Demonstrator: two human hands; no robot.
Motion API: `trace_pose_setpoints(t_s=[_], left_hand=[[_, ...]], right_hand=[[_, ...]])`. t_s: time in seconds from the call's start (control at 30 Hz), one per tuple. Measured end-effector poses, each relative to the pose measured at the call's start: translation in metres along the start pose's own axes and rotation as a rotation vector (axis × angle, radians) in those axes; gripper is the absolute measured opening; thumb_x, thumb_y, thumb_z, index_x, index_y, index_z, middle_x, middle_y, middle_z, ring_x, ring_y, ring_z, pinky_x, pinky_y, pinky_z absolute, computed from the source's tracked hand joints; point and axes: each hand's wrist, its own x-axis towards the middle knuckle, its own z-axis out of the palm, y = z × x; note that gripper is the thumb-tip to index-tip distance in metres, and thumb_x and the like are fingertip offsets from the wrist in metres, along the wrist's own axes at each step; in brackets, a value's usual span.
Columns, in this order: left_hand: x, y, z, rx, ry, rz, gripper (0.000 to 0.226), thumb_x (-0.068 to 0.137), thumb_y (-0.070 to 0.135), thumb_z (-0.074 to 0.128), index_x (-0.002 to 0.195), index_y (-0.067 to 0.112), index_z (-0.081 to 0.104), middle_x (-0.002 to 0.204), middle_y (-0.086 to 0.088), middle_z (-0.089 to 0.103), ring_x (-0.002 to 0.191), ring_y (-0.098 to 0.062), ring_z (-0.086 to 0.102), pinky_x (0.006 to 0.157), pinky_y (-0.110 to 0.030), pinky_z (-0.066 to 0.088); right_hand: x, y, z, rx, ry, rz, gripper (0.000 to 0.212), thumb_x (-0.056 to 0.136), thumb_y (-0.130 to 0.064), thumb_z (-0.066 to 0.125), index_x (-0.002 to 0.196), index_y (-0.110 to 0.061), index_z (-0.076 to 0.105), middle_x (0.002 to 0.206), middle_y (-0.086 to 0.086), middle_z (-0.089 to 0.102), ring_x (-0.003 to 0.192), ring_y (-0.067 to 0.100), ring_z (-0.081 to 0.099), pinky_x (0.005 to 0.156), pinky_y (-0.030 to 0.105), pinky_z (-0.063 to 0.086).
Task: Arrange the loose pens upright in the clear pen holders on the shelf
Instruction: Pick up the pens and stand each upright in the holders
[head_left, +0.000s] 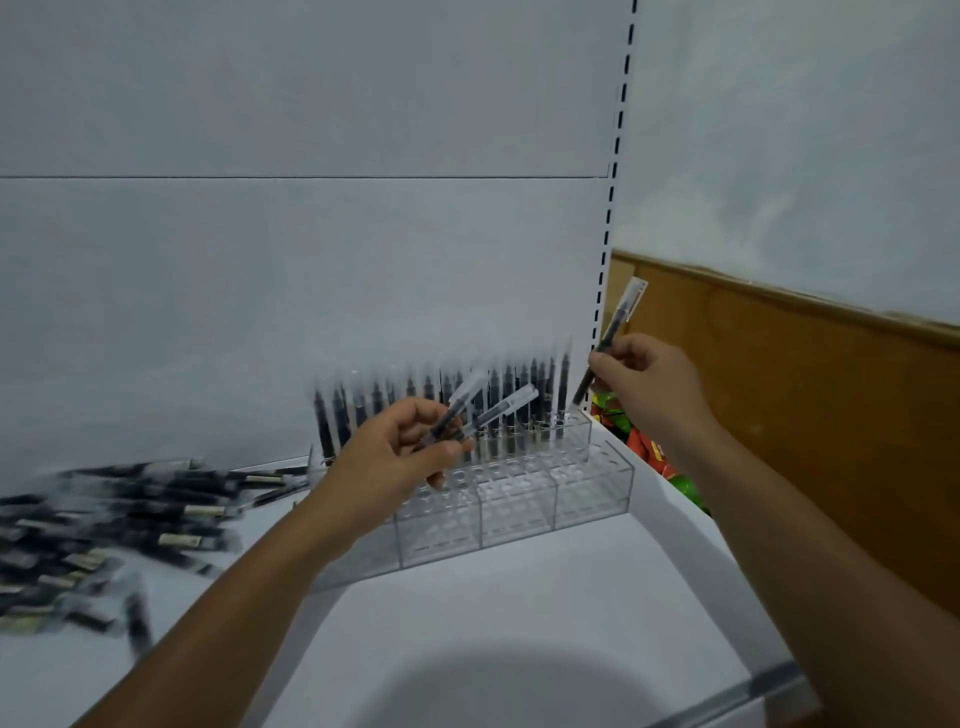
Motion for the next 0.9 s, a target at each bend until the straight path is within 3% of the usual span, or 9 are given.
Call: trace_pose_setpoints(t_s=[0.17, 0.37, 0.67, 0.8, 0.9], left_hand=[[0.001, -0.002, -0.002, -0.067, 0.027, -0.008, 0.014, 0.088, 0.005, 0.063, 0.101, 0.009, 0.061, 0.092, -0.003, 0.074, 0.058, -0.007, 0.058, 0.052, -0.014, 0.044], [0.001, -0.004, -0.005, -0.088, 0.026, -0.024, 0.017, 0.089, 0.007, 0.062, 0.105, 0.013, 0.061, 0.095, 0.001, 0.075, 0.060, -0.008, 0.058, 0.054, -0.019, 0.043], [0.003, -0.006, -0.007, -0.090, 0.012, -0.026, 0.017, 0.089, 0.008, 0.063, 0.105, 0.014, 0.061, 0.096, 0.000, 0.074, 0.060, -0.007, 0.057, 0.054, -0.017, 0.043], [0.003, -0.006, -0.007, -0.091, -0.004, -0.021, 0.016, 0.089, 0.007, 0.063, 0.104, 0.012, 0.061, 0.095, -0.001, 0.074, 0.060, -0.007, 0.057, 0.053, -0.015, 0.043], [0.003, -0.005, -0.006, -0.085, -0.015, -0.021, 0.016, 0.089, 0.007, 0.063, 0.104, 0.012, 0.061, 0.094, -0.001, 0.074, 0.061, -0.007, 0.058, 0.053, -0.014, 0.043]], right_hand=[[0.023, 0.007, 0.010, -0.157, 0.026, -0.052, 0.012, 0.092, -0.024, 0.065, 0.101, -0.016, 0.067, 0.082, -0.004, 0.070, 0.083, 0.018, 0.069, 0.081, 0.046, 0.057], [0.035, 0.018, 0.026, -0.372, -0.050, -0.092, 0.024, 0.092, -0.033, 0.064, 0.110, -0.018, 0.066, 0.094, -0.003, 0.070, 0.085, 0.018, 0.068, 0.081, 0.046, 0.057], [0.040, 0.021, 0.028, -0.526, -0.074, -0.139, 0.021, 0.090, -0.034, 0.067, 0.104, -0.019, 0.067, 0.088, -0.006, 0.064, 0.087, 0.021, 0.066, 0.080, 0.046, 0.057], [0.037, 0.026, 0.029, -0.633, -0.212, -0.104, 0.014, 0.088, -0.032, 0.070, 0.083, -0.019, 0.065, 0.082, 0.000, 0.067, 0.081, 0.022, 0.065, 0.077, 0.044, 0.056], [0.034, 0.029, 0.032, -0.709, -0.261, -0.089, 0.015, 0.088, -0.031, 0.070, 0.085, -0.017, 0.068, 0.087, 0.006, 0.070, 0.081, 0.023, 0.063, 0.074, 0.039, 0.055]])
